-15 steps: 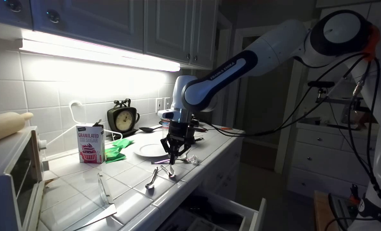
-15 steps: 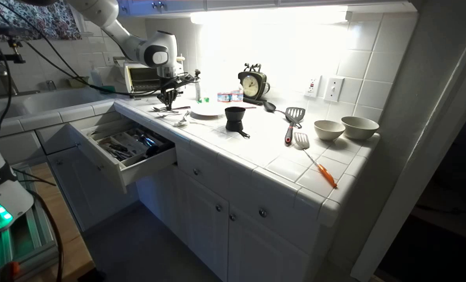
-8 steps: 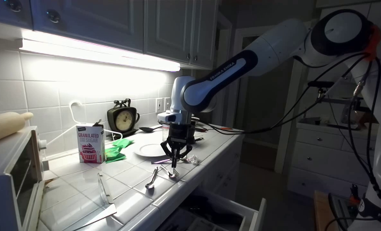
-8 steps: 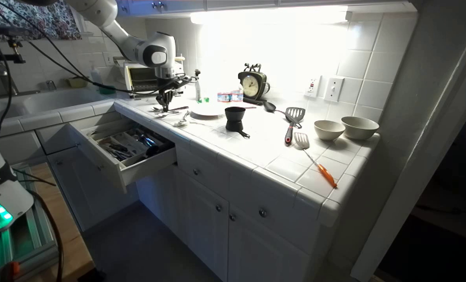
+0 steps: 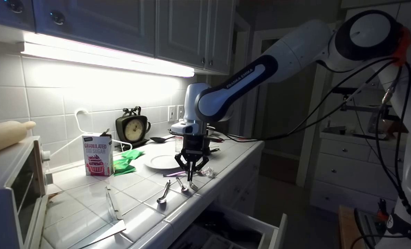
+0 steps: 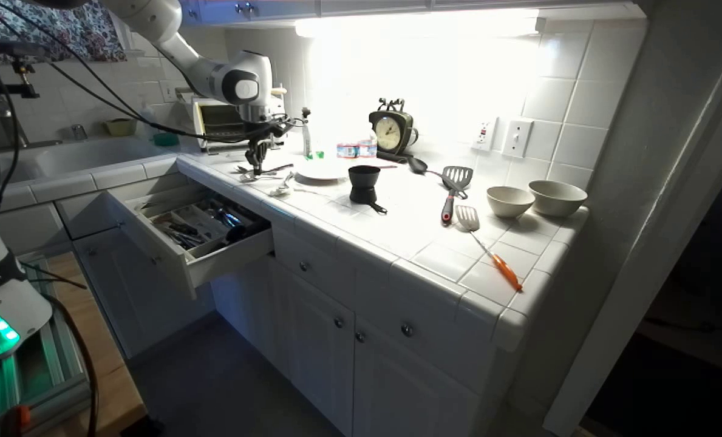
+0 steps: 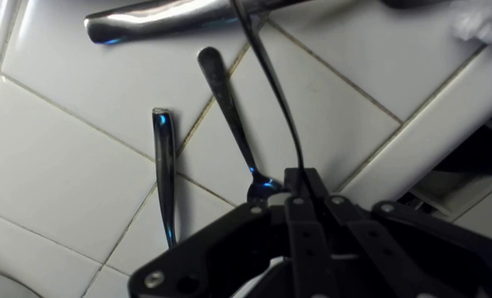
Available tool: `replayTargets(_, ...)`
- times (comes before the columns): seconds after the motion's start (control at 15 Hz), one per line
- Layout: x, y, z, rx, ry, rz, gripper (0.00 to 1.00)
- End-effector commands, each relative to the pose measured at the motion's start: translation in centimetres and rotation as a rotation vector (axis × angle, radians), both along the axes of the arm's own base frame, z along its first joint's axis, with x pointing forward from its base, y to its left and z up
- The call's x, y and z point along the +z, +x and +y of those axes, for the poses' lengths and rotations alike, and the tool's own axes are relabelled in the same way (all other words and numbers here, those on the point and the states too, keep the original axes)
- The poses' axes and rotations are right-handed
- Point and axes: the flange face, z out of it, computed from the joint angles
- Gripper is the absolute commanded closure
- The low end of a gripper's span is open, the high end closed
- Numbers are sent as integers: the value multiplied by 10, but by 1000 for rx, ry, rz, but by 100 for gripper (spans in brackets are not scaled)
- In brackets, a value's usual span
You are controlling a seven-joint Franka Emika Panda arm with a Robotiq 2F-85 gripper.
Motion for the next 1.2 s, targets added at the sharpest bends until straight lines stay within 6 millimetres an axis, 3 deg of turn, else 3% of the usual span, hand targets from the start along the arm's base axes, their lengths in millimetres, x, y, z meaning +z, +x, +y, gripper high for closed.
replayTargets(0.0,4,7,2,79,-18,-12,99)
replayTargets(0.93,-2,12,11,376,-58,7,99)
replayTargets(1.13,-3,8,11,346,-36,1,96)
